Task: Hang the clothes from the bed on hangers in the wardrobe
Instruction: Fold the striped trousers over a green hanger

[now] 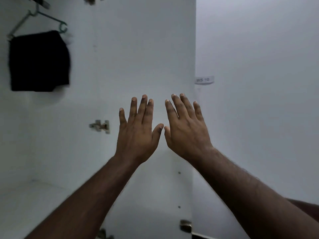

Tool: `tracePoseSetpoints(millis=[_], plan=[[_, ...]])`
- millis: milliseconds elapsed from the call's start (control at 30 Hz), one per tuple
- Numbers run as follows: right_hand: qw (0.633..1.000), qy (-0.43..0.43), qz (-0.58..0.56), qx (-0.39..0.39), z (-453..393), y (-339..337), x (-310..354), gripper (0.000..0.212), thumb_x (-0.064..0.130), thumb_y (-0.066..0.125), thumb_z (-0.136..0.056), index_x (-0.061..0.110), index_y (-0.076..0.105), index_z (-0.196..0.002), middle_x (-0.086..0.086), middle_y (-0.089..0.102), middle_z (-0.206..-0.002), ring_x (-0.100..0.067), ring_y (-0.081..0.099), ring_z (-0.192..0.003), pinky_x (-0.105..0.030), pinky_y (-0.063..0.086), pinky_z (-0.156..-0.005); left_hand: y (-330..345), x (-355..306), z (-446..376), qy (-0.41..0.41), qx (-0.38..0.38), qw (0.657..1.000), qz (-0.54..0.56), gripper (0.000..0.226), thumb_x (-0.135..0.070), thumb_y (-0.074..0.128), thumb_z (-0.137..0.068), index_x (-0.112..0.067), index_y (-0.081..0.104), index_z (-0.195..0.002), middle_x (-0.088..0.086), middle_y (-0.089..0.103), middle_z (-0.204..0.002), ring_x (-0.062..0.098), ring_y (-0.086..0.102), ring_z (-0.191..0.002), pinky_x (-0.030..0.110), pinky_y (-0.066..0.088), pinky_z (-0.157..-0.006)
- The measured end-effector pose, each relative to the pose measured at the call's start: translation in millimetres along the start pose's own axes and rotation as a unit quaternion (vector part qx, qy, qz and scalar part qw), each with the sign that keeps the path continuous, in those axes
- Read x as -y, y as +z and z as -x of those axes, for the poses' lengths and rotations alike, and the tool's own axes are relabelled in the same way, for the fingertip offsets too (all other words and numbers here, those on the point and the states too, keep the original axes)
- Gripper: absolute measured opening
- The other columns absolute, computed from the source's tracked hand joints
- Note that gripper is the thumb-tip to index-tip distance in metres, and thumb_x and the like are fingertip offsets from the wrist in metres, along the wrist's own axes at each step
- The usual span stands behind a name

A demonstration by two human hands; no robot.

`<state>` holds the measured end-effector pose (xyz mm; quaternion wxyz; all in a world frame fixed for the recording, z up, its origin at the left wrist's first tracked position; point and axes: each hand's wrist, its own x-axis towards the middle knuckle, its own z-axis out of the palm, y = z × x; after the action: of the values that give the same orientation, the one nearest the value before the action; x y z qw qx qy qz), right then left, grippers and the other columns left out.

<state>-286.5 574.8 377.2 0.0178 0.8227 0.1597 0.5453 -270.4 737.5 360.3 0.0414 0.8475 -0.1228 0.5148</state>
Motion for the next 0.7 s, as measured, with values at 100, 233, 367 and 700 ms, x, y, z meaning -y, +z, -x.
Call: tracePoseSetpoints(millis=[100, 233, 367, 700], plan=[[0.999, 0.02, 0.028, 0.036, 39, -13, -24, 0.07, 0.032, 0.054, -0.095, 0.008, 0.028, -0.155, -0.016, 0.022, -0.163, -0.034, 0.012, -0.153, -0.058, 0.018, -0.121, 18, -38, 21, 0.009, 0.028, 0.999, 0.045, 0.073, -0.059, 0.016, -0.102, -0.02, -0.003, -0.16, -0.002, -0.014, -0.167, 0.018, -0.021, -0.152, 0.05, -0.007, -0.123], [0.993, 0.046, 0.079, 0.077, 90, -40, -60, 0.069, 0.032, 0.053, -0.096, 0.008, 0.028, -0.155, -0.016, 0.021, -0.164, -0.033, 0.011, -0.153, -0.058, 0.016, -0.121, 32, -101, 39, 0.033, 0.051, 0.993, 0.105, 0.073, -0.059, 0.016, -0.102, -0.019, -0.002, -0.16, -0.001, -0.013, -0.167, 0.019, -0.02, -0.152, 0.049, -0.007, -0.123], [0.985, 0.089, 0.125, 0.082, 126, -81, -102, 0.064, 0.032, 0.051, -0.097, 0.009, 0.032, -0.154, -0.015, 0.025, -0.163, -0.033, 0.014, -0.153, -0.058, 0.019, -0.12, 26, -174, 39, 0.087, 0.038, 0.982, 0.163, 0.072, -0.057, 0.018, -0.102, -0.018, 0.001, -0.161, 0.001, -0.008, -0.168, 0.022, -0.014, -0.154, 0.052, -0.002, -0.124], [0.946, 0.166, 0.256, 0.112, 209, -200, -210, 0.067, 0.026, 0.057, -0.093, 0.008, 0.034, -0.153, -0.016, 0.028, -0.161, -0.033, 0.017, -0.152, -0.059, 0.022, -0.12, -1, -366, 43, 0.179, 0.012, 0.928, 0.326, 0.07, -0.052, 0.022, -0.102, -0.014, 0.014, -0.16, 0.005, 0.006, -0.168, 0.024, -0.004, -0.155, 0.057, 0.005, -0.123]])
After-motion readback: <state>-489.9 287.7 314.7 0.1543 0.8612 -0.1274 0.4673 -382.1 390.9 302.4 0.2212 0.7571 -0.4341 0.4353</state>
